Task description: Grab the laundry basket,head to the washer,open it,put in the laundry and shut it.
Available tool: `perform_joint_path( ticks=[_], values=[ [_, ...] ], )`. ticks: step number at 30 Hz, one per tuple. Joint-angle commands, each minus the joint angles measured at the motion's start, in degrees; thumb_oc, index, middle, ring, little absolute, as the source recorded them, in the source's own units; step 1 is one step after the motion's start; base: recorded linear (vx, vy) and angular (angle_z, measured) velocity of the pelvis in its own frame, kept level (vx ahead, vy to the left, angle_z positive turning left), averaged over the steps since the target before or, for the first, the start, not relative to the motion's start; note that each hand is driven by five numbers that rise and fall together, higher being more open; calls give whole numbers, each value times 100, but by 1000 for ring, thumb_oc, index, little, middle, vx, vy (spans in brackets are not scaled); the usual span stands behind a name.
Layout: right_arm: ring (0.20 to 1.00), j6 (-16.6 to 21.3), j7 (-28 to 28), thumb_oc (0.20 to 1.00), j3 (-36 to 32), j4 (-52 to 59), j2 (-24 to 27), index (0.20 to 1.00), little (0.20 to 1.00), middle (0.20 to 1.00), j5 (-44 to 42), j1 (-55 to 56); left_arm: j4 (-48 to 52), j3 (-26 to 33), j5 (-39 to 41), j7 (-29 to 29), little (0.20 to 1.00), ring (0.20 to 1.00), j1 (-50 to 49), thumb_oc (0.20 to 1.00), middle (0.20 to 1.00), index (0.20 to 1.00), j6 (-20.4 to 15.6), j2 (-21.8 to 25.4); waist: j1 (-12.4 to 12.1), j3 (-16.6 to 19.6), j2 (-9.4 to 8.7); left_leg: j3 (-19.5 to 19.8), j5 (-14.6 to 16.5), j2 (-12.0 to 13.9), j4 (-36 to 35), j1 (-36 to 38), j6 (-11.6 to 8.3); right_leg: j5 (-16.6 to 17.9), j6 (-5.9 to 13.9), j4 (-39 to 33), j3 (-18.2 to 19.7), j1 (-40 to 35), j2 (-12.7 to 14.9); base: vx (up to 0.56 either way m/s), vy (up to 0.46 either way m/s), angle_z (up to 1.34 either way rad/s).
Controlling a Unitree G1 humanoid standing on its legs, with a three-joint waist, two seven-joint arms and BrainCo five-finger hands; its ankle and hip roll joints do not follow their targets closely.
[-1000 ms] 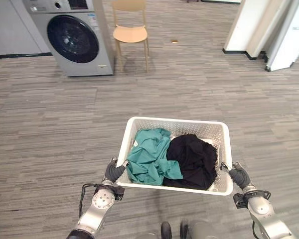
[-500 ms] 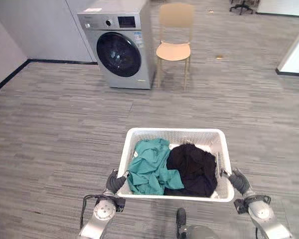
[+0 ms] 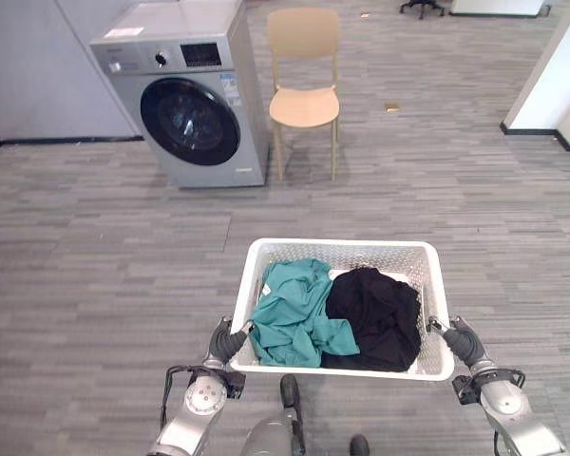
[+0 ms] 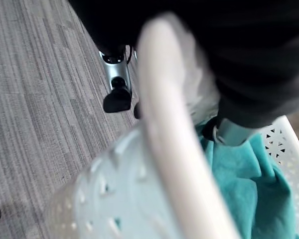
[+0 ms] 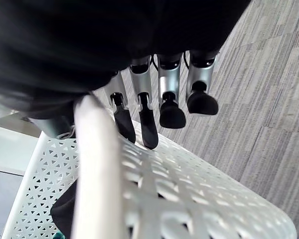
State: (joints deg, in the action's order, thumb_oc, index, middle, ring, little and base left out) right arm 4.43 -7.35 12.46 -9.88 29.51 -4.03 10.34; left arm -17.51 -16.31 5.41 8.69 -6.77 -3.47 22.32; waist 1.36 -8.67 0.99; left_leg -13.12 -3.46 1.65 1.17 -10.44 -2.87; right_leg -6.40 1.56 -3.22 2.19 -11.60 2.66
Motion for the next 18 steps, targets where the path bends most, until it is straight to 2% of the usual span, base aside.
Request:
perform_joint_path(
  ticks=[1,2,5,8,10,11,12,13,14,18],
  values=[
    [200,750,294,200,153,764,-406,200,200,200,-524,-639,699,-263,25,-448,200,200,283,200,200,200,-699,-163,-177,219,-233,118,216,-218,433,307,105,-253,243,491,-417,199,-213,392,163,-84],
    [200,752,346,200,169,769,-434,200,200,200,-518,-645,711,-232,45,-454,200,200,254,200,200,200,-692,-142,-191,269,-273,115,356,-256,476,394,164,-294,305,541,-356,137,-127,267,108,-89],
    [200,736,402,200,193,809,-471,200,200,200,-475,-666,723,-226,37,-465,200,200,236,200,200,200,-688,-111,-227,349,-269,97,486,-273,443,532,294,-258,376,911,-237,258,-83,175,82,-73],
    [200,724,415,200,261,777,-531,200,200,200,-394,-754,700,-187,44,-427,200,200,317,200,200,200,-665,-47,-204,331,-242,11,696,-304,401,788,469,-118,605,1884,-169,746,-32,185,77,-34],
    [200,710,459,200,291,785,-570,200,200,200,-397,-779,708,-164,29,-411,200,200,364,200,200,200,-662,-11,-146,282,-197,-46,804,-297,284,1062,507,39,645,2083,-248,1246,-46,153,21,-14],
    [200,705,462,200,296,806,-574,200,200,200,-425,-782,737,-163,37,-416,200,200,355,200,200,200,-664,6,-114,271,-178,-38,846,-292,234,1163,516,44,621,1993,-327,1408,-58,331,-30,-18],
    [200,698,475,200,323,817,-569,200,200,200,-557,-785,814,-144,69,-433,200,200,318,200,200,200,-675,53,-15,213,-167,9,1009,-313,128,1469,516,219,561,1470,-609,1828,-43,486,-87,-27],
    [200,698,469,200,340,780,-586,200,200,200,-580,-801,782,-130,83,-431,200,200,320,200,200,200,-676,21,72,135,-170,113,1135,-332,93,1716,480,446,623,1023,-776,2082,-23,504,-113,-14],
    [200,696,470,200,347,780,-592,200,200,200,-581,-805,781,-113,82,-424,200,200,333,200,200,200,-681,15,108,100,-169,168,1185,-324,88,1797,451,502,656,855,-857,2188,19,404,-118,1],
    [200,728,474,200,347,772,-602,200,200,200,-515,-773,736,-117,-5,-420,200,200,373,200,200,200,-727,-12,267,50,-165,442,1436,-287,11,2243,333,734,762,611,-865,2541,86,365,-137,42]
  ],
)
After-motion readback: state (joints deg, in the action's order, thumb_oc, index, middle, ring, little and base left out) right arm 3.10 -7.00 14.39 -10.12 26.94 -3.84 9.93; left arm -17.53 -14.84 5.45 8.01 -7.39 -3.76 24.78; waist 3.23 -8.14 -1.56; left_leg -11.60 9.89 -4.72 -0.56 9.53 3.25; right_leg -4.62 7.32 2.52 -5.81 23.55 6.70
